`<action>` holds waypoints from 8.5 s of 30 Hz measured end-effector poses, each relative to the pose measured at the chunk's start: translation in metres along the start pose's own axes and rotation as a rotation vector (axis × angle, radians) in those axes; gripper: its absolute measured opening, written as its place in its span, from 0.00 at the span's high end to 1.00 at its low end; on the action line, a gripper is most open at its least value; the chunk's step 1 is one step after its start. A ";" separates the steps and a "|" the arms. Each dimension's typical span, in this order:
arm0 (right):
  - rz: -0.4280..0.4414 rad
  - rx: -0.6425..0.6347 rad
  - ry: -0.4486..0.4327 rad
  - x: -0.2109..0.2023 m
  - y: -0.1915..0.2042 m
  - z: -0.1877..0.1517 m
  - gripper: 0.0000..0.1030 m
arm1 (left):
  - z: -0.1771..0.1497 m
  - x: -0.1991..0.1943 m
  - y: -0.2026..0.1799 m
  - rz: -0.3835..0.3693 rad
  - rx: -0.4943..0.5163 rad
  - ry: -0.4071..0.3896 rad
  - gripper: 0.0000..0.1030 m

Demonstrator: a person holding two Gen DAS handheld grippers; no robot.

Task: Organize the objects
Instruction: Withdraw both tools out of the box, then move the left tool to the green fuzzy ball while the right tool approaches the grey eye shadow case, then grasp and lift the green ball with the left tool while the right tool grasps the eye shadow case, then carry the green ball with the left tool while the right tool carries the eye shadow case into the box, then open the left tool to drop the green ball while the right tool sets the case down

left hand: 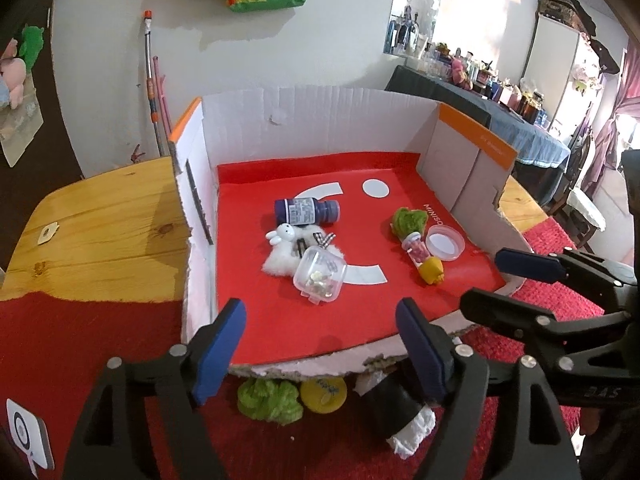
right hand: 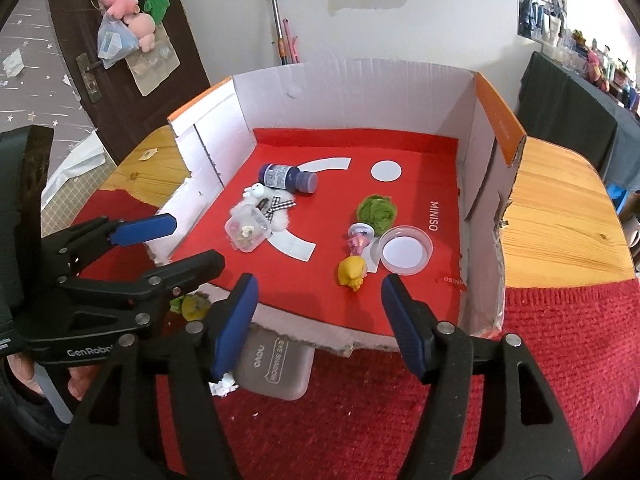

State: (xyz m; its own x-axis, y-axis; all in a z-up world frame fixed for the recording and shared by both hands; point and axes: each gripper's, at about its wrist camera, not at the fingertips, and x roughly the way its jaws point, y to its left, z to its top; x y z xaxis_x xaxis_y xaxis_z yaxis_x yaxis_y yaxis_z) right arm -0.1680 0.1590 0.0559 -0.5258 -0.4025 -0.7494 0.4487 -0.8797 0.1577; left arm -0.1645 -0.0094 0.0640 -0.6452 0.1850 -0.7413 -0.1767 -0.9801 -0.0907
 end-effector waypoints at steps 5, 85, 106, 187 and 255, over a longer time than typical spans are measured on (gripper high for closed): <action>-0.004 -0.004 -0.015 -0.010 0.004 -0.004 0.31 | -0.005 -0.010 0.000 0.010 -0.001 -0.013 0.19; -0.127 -0.111 0.078 0.031 0.037 -0.063 0.28 | -0.063 -0.001 0.034 0.044 -0.062 0.067 0.40; -0.086 -0.066 0.039 0.016 0.030 -0.064 0.51 | -0.061 -0.007 0.021 0.028 -0.035 0.041 0.67; -0.005 -0.122 -0.101 -0.046 0.041 -0.037 0.52 | -0.020 -0.042 -0.013 -0.103 0.003 -0.031 0.68; -0.035 0.002 0.100 0.044 -0.010 0.008 0.52 | 0.019 0.060 0.006 -0.034 0.043 0.193 0.66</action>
State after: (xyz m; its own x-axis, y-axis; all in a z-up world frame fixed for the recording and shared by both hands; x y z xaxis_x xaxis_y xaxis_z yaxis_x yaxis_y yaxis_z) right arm -0.2013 0.1479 0.0271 -0.4661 -0.3438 -0.8152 0.4296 -0.8934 0.1311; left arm -0.2191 -0.0027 0.0315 -0.4849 0.1962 -0.8523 -0.2298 -0.9689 -0.0923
